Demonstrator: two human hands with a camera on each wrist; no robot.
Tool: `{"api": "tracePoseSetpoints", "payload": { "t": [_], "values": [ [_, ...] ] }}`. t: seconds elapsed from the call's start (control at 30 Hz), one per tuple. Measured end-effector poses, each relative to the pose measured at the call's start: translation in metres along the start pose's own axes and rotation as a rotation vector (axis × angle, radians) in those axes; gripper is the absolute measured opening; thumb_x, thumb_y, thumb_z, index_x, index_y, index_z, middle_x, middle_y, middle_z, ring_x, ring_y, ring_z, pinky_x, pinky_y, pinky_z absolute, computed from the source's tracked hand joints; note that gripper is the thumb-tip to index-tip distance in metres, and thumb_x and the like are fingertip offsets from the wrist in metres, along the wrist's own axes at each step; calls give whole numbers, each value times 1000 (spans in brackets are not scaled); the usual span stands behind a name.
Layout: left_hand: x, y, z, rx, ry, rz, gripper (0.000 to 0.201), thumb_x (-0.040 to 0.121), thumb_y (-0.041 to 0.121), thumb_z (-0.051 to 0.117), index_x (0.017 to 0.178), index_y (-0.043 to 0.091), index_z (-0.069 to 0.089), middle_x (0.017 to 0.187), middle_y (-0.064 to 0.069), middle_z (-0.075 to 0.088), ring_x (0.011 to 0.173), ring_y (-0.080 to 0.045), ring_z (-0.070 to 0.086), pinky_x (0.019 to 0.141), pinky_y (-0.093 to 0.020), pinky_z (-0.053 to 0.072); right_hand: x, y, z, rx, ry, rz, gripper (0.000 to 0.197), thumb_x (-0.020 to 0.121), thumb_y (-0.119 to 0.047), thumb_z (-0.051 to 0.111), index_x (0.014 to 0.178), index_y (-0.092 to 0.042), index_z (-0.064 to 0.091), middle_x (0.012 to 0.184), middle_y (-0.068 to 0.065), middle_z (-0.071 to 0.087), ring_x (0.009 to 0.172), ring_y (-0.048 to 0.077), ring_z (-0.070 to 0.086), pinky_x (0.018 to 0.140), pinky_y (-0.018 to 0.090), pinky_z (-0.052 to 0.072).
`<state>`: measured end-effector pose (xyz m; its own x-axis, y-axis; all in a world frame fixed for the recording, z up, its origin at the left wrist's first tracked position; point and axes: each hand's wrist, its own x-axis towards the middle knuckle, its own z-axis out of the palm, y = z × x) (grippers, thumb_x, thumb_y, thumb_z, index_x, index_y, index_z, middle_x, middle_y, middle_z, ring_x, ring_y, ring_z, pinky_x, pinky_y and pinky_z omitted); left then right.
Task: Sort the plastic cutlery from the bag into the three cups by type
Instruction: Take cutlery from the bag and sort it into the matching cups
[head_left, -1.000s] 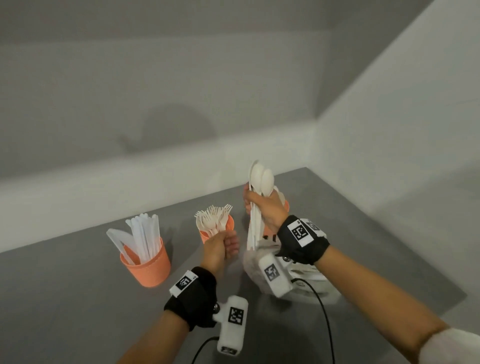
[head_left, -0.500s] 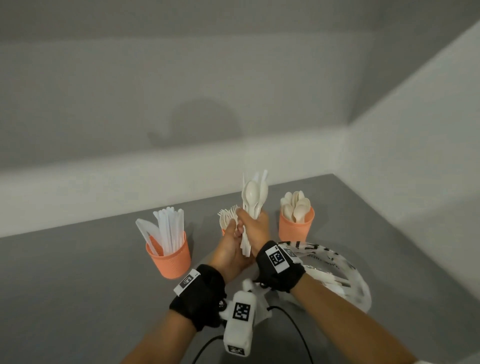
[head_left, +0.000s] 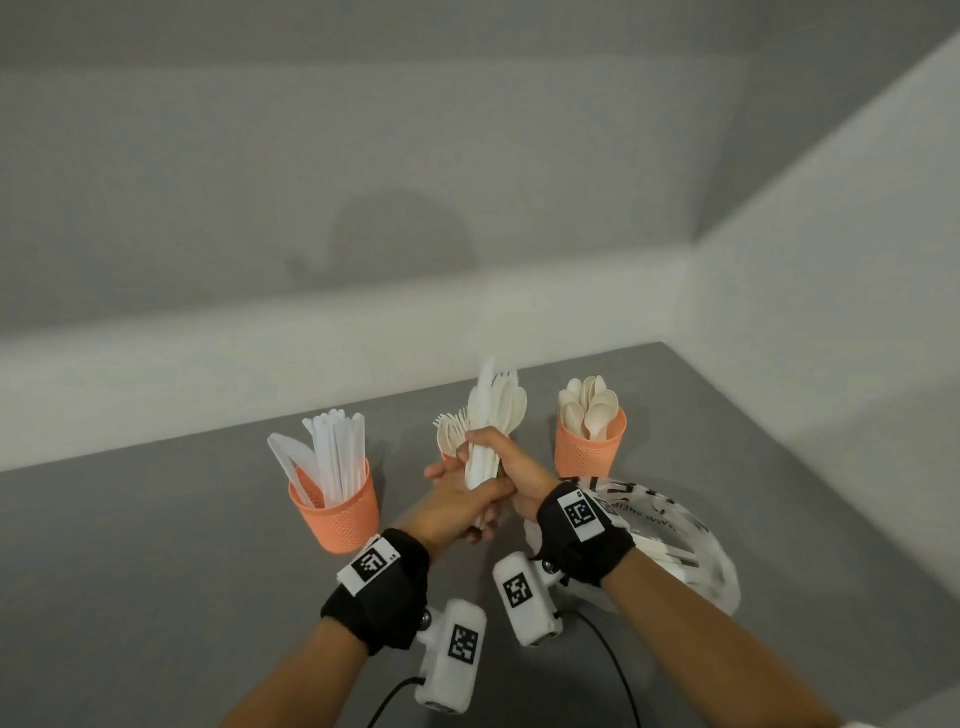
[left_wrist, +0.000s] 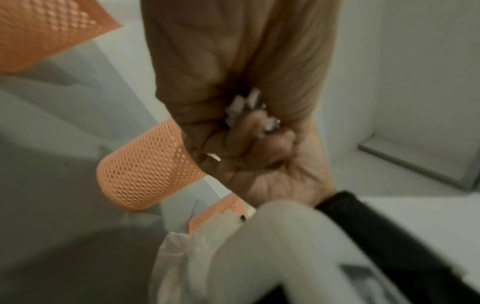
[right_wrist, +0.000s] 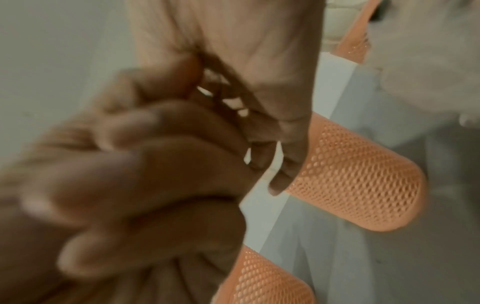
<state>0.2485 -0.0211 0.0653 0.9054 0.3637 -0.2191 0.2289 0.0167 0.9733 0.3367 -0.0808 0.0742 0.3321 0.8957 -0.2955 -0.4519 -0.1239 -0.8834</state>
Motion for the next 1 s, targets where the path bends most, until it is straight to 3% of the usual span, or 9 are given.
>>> {"api": "tracePoseSetpoints", "payload": {
  "t": [0.1,0.17,0.3,0.37,0.47,0.63,0.8,0.9,1.0],
  "values": [
    [6,-5,6,173,192,65,14,94,13,46,99,1,52,48,1,44,34,-9,43,37,-20,33,1,7,6,-179,164,-37,16,87,-32,61,84,-21,49,104,26,66,74,37,63,48,25,47],
    [10,-10,9,288,251,77,21,95,11,43,106,-5,51,51,-2,46,36,-11,44,37,-20,34,9,14,4,-211,221,-71,19,85,-31,64,96,-24,49,112,27,64,92,39,65,58,28,49],
    [9,-17,4,386,235,31,39,92,15,53,125,-3,42,90,-15,57,61,-22,56,51,-21,48,19,24,-5,-163,226,-102,41,91,-26,54,124,-3,47,94,7,73,87,-7,63,73,11,40],
    [5,-15,-1,452,130,56,36,91,17,57,121,0,49,106,-19,60,81,-29,62,65,-16,50,22,25,-9,-45,260,-131,34,95,-18,47,123,1,45,78,6,73,74,2,68,63,12,48],
    [2,-13,-13,388,47,53,19,91,26,58,93,9,63,78,0,62,67,-10,57,52,-4,40,23,20,-14,170,297,-123,21,95,-15,45,103,3,54,61,7,69,57,17,68,52,24,55],
    [14,-8,-26,169,445,123,30,90,29,57,68,11,61,65,-2,63,54,-5,56,60,-23,45,23,18,-18,265,357,-170,8,92,-11,53,84,-9,52,43,0,44,34,11,43,38,18,41],
    [28,6,-26,36,579,236,14,87,25,61,92,12,58,87,-5,63,80,-22,62,74,-33,52,23,27,-7,64,284,-170,19,87,0,56,106,1,52,41,0,51,29,9,42,33,15,35],
    [31,9,-24,22,584,266,22,87,23,63,103,9,58,92,-5,60,76,-13,61,67,-22,54,29,37,-2,-29,308,-158,38,87,-1,54,122,-1,40,41,-4,52,31,9,44,34,17,36],
    [31,6,-25,2,593,281,22,86,22,63,105,10,58,94,-9,60,76,-12,61,63,-20,54,26,38,-3,-80,262,-131,11,89,1,49,98,-6,46,37,-6,42,30,8,38,35,17,34]
  ]
}}
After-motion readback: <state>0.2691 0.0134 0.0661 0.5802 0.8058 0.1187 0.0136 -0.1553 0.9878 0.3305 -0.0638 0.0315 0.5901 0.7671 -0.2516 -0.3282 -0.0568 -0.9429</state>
